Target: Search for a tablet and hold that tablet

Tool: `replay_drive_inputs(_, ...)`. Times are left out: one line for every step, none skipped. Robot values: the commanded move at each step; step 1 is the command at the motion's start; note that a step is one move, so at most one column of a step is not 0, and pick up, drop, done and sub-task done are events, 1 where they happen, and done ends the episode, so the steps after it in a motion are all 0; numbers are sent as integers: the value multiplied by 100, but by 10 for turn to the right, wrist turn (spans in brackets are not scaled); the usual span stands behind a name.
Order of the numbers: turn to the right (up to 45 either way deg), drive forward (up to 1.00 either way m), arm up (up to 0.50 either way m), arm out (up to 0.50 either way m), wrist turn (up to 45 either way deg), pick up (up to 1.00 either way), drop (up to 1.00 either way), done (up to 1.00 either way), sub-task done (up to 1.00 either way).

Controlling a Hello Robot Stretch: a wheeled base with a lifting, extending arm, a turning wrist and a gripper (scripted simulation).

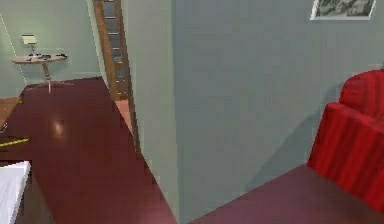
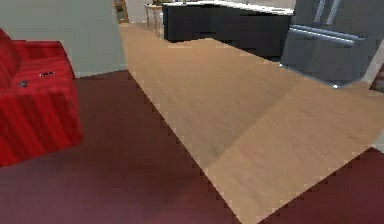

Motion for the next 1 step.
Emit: replay_drive_inputs(-270,0,0,0,0,0,0,0,0)
